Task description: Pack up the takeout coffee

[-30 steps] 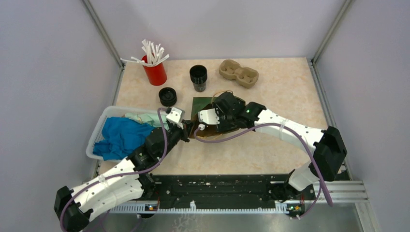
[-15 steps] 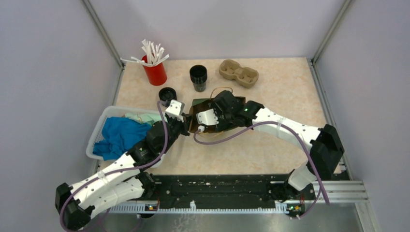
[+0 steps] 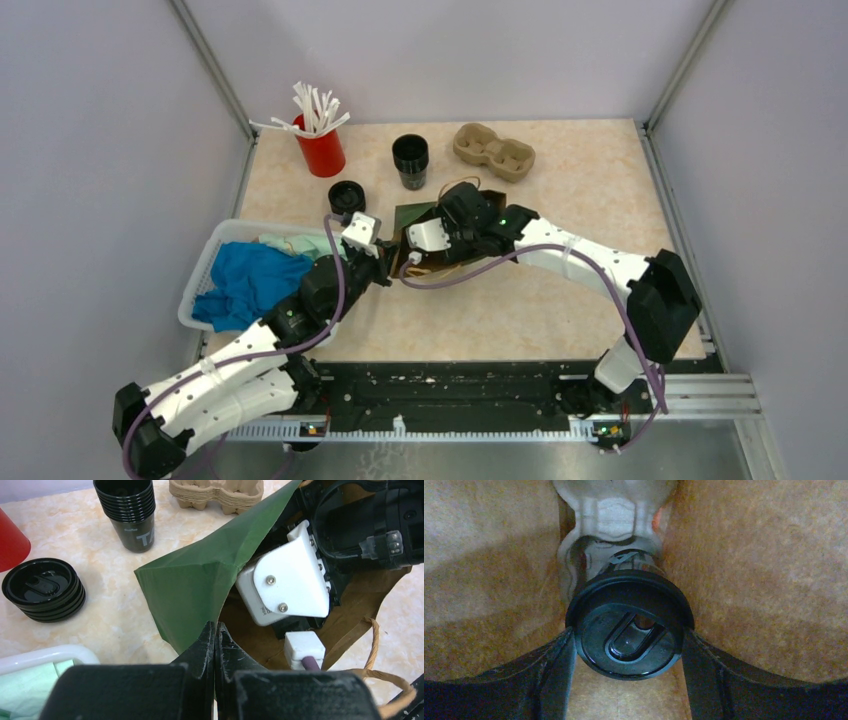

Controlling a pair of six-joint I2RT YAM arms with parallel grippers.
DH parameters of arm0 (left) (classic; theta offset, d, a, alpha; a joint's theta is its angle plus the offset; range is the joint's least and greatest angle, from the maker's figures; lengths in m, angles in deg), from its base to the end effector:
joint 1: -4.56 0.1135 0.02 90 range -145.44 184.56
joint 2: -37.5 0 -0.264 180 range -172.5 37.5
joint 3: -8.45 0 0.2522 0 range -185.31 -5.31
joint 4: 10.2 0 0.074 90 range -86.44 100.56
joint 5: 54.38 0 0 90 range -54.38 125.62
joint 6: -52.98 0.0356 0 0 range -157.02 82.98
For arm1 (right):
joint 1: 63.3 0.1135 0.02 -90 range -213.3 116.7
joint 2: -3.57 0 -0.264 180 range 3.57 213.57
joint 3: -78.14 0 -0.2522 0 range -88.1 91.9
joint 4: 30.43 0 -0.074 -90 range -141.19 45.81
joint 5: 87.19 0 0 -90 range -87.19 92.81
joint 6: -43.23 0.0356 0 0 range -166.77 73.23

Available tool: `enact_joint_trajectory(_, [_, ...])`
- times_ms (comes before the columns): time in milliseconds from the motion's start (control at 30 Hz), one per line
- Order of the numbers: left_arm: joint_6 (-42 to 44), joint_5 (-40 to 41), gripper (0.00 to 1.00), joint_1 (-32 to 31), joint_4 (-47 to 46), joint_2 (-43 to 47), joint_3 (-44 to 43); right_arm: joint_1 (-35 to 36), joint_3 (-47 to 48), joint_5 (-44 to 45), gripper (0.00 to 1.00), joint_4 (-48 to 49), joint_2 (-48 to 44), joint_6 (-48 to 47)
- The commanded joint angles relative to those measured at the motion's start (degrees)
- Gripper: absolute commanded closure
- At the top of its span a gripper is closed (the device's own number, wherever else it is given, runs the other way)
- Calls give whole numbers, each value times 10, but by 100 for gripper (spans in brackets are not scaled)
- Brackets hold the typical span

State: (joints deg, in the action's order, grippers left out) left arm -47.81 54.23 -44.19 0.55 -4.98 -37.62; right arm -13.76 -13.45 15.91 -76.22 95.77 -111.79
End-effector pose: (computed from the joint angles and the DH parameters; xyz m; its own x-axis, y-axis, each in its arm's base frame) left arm 0.1298 -0.1308 0.2942 -0.1750 -0.0695 -0.9821 0.4795 0.8652 -0.1467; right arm 0.2347 0.2628 0.2779 0.3767 -0.9189 -0.1174 -0.7205 -0.2109 -0.6606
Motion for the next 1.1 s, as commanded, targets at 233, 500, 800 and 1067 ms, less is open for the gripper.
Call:
enact_joint_trajectory(233, [3, -20, 100, 1, -29, 0, 6, -21, -13, -18, 71, 91, 19, -9])
enact_joint_trajectory(500, [-3, -17, 100, 1, -30, -2, 7, -26, -15, -67, 70, 131, 43, 2])
enact_joint_trajectory(800, [-7, -13, 100, 1, -28, -5, -2, -37, -19, -92, 69, 148, 63, 13])
enact_joint_trajectory(1067, [-33, 3, 100, 1, 49, -16, -64, -38, 20, -125, 69, 66, 71, 42])
